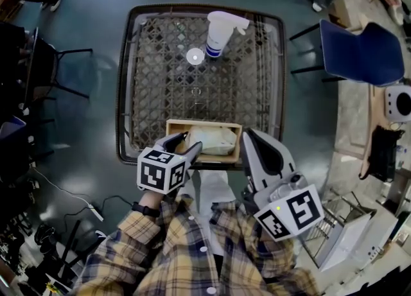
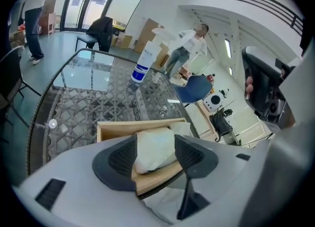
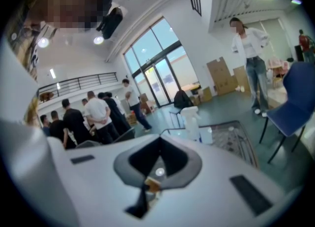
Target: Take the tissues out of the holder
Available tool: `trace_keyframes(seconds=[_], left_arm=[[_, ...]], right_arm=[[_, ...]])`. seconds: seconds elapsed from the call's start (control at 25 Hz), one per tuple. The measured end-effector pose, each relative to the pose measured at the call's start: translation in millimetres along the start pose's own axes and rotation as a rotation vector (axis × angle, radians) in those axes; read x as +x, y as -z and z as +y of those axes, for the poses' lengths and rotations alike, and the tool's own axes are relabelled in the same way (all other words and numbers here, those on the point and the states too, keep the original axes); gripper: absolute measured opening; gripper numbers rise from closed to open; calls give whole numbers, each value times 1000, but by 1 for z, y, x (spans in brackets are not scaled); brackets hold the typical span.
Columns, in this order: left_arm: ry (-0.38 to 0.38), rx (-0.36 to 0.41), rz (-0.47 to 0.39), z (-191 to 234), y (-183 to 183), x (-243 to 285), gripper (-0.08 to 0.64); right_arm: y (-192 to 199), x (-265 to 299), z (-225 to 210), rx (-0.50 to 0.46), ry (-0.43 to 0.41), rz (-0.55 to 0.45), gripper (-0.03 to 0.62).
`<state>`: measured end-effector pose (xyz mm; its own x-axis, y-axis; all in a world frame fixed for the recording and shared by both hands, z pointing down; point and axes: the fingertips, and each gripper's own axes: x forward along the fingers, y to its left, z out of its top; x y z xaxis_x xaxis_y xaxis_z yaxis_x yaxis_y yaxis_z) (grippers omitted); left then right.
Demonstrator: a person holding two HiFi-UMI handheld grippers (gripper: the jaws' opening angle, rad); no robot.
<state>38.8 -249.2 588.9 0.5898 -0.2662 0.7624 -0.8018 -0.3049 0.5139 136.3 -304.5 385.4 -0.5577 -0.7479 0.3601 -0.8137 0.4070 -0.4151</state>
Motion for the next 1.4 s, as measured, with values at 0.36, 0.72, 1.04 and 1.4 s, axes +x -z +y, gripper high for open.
trace_keyframes(seconds=[0.36,0.72,1.04,1.4], left_arm=[[-44,26,117,8,19,31,252],[-116,41,344,17,34,54,252],[-138,48,408,20,29,74,250],[-159,45,455,27,36,88,240]], right_arm=[[2,2,1,23,-28,6,9],[1,3,-5,49,-38,4,9],[-3,5,-11,61,-41,2,9],[-4,6,-23,77,-28,2,9]])
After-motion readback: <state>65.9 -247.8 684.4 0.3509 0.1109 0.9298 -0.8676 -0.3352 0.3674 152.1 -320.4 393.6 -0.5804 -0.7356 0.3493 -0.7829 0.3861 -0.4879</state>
